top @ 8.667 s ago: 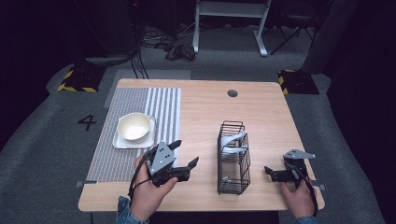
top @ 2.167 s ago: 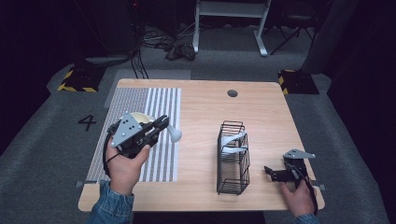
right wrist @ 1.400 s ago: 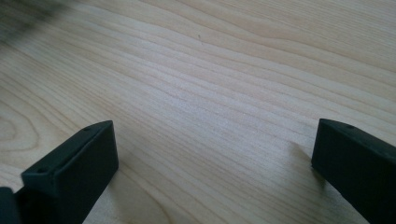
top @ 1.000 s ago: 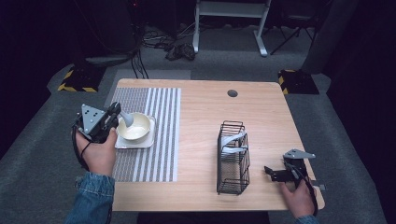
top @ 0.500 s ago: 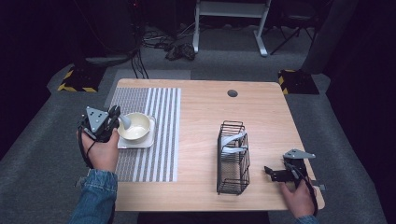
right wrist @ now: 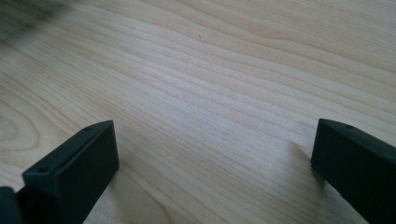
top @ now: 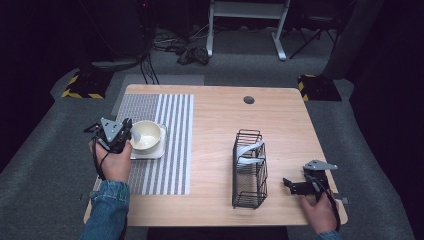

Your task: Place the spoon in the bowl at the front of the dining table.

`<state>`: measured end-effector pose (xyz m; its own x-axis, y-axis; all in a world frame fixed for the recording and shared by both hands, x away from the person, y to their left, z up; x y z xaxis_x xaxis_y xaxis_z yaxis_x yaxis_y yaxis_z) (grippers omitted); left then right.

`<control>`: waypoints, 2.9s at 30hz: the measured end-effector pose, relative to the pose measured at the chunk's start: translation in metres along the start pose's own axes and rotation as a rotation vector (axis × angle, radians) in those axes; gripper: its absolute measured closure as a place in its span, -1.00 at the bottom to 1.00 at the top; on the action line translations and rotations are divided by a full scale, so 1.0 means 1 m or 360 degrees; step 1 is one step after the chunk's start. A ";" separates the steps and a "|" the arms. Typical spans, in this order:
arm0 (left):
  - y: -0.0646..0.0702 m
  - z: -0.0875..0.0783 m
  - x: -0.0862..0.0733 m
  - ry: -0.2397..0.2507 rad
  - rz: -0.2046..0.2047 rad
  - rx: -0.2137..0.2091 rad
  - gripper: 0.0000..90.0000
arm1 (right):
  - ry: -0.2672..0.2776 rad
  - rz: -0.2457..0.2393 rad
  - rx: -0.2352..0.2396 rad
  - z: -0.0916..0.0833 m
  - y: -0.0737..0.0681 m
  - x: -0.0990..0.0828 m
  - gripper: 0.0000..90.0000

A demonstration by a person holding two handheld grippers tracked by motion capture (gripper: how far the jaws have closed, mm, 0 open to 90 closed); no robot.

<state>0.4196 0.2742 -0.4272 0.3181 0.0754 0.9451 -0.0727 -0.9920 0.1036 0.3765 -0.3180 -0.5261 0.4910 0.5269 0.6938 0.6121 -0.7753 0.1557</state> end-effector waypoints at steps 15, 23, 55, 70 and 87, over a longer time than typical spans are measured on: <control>0.004 0.009 -0.009 -0.0033 -0.0021 -0.0041 0.84 | 0.0000 0.0001 0.0000 0.000 0.000 0.000 -0.98; 0.019 0.009 -0.010 -0.0057 -0.0057 -0.0146 0.68 | 0.0000 0.0000 0.0000 0.000 0.000 0.000 -0.98; 0.063 0.020 -0.023 -0.0124 0.0027 -0.0276 0.31 | 0.0000 0.0000 0.0000 0.000 0.000 0.000 -0.98; 0.076 0.019 -0.020 -0.0109 0.0041 -0.0318 0.23 | 0.0002 0.0001 -0.0001 0.000 0.000 0.000 -0.98; 0.064 -0.024 -0.008 -0.0069 -0.0048 -0.0309 -0.27 | 0.0001 0.0000 0.0002 0.000 0.000 0.000 -0.98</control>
<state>0.3898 0.2126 -0.4207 0.3631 0.0959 0.9268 -0.2421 -0.9508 0.1933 0.3765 -0.3180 -0.5260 0.4908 0.5267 0.6941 0.6129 -0.7749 0.1546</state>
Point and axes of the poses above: each handheld gripper's, and its own axes: z roughly forward along the jaws, x roughly out of its top, y roughly to its right, the point moved 3 cm from there along z, roughly forward along the jaws, and after that the axes turned 12 degrees about -z, right-handed, at the moved point
